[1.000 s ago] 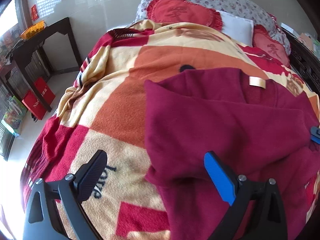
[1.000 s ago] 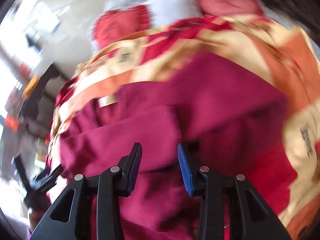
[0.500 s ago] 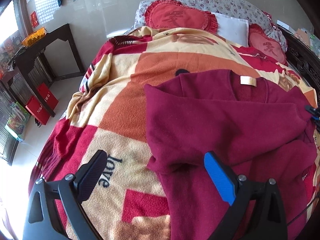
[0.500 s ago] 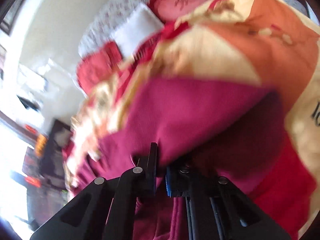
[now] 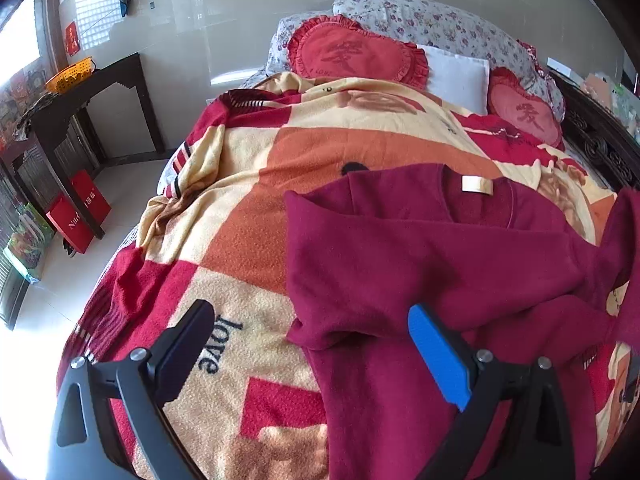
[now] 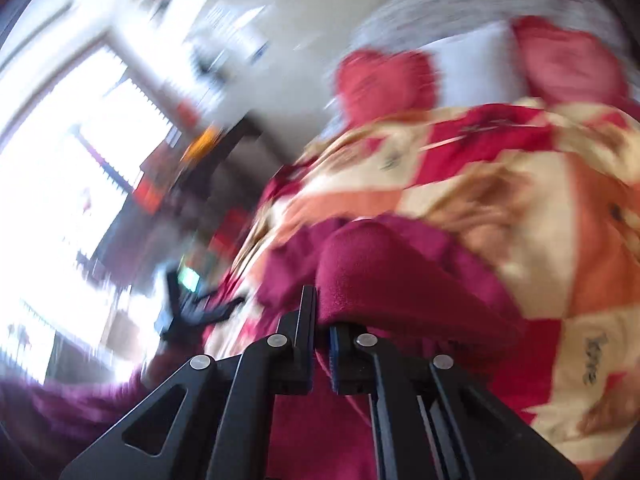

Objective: Fold small clothes

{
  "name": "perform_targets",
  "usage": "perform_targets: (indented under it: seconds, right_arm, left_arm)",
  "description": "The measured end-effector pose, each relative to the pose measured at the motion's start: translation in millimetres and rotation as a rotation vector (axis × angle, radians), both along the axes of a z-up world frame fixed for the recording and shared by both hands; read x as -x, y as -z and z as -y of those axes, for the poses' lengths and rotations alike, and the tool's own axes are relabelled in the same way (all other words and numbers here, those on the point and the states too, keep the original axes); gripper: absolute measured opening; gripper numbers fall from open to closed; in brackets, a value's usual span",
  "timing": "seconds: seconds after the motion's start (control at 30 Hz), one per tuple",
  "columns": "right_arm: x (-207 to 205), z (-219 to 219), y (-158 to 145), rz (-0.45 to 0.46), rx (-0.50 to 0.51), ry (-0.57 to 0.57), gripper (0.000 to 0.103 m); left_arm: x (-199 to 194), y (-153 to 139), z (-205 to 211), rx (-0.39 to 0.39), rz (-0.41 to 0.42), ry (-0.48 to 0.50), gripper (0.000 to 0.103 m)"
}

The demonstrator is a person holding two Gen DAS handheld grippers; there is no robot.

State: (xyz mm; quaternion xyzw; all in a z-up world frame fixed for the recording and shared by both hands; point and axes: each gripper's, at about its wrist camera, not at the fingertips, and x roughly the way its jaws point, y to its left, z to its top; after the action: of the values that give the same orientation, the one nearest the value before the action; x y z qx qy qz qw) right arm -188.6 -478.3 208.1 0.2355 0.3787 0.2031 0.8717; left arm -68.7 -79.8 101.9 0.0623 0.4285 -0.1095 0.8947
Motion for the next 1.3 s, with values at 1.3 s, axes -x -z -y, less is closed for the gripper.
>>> perform_targets:
  seconds: [1.3]
  right_arm:
    - [-87,-71,117,-0.234,0.195,0.21,0.028]
  left_arm:
    - [-21,24,-18,0.375,-0.146,0.037,0.1]
